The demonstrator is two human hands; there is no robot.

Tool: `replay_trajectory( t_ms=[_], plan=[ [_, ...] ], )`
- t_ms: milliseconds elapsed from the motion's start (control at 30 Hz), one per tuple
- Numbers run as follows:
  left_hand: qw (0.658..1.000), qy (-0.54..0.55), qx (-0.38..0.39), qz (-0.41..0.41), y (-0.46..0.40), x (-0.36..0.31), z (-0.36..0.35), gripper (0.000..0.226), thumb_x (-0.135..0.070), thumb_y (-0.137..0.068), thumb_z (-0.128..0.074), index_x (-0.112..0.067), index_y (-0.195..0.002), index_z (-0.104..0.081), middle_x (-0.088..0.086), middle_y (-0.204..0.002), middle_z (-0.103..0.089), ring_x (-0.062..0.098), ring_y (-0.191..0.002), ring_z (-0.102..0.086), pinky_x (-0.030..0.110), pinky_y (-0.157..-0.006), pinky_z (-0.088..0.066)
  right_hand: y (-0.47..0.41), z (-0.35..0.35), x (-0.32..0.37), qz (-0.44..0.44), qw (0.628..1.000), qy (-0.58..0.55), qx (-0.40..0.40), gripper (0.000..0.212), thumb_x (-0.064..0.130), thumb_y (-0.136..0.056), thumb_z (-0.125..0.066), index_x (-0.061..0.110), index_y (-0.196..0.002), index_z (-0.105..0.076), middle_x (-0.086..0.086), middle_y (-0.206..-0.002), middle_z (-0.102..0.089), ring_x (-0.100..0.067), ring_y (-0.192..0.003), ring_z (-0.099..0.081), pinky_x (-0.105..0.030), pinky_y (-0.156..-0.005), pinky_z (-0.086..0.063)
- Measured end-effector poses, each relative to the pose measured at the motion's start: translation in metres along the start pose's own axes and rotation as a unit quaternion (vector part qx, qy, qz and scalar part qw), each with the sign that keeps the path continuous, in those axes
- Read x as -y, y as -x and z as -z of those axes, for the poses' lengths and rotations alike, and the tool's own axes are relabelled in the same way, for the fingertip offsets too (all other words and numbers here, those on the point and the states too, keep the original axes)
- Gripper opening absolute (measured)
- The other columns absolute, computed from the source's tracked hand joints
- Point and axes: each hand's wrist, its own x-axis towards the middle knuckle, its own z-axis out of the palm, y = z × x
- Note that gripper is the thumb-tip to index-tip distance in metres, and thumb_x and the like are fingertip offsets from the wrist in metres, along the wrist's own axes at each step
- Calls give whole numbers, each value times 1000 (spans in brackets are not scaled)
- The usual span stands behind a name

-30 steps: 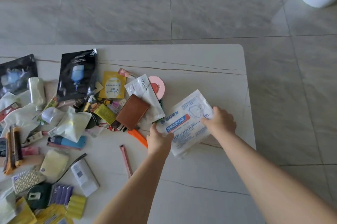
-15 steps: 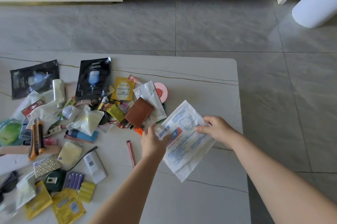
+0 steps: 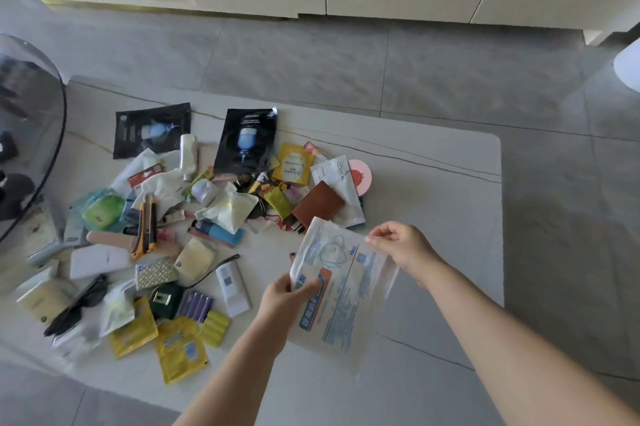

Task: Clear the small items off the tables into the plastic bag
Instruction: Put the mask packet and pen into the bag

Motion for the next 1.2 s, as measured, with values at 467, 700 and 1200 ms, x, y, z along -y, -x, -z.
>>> replay_trajectory(
  t_ms=[467, 700, 1200],
  plan=[
    [965, 215, -144, 40, -49, 65, 109, 9, -11, -85, -64, -16, -92, -63, 19, -89, -70, 40, -82, -67, 59, -76, -54, -63, -125, -22, -28, 954, 293, -52, 37, 26, -86, -65, 14, -120, -57, -6, -125, -58, -27, -113, -55, -32, -85, -46],
    [954, 253, -152, 54, -59, 81, 130, 12, -6, -85, -59, -14, -94, -63, 19, -86, -70, 36, -76, -66, 50, -70, -56, -64, -154, -28, -26, 916, 393, -82, 36, 24, -85, -63, 6, -113, -48, -15, -116, -56, -32, -105, -57, -36, -78, -47],
    [948, 273, -144, 74, -46, 112, 133, 13, -11, -85, -64, -19, -95, -63, 9, -78, -74, 30, -74, -70, 42, -59, -57, -39, -207, -34, -73, 916, 388, -68, 25, 33, -90, -57, 13, -101, -48, -4, -94, -59, -26, -88, -63, -30, -64, -45]
  ],
)
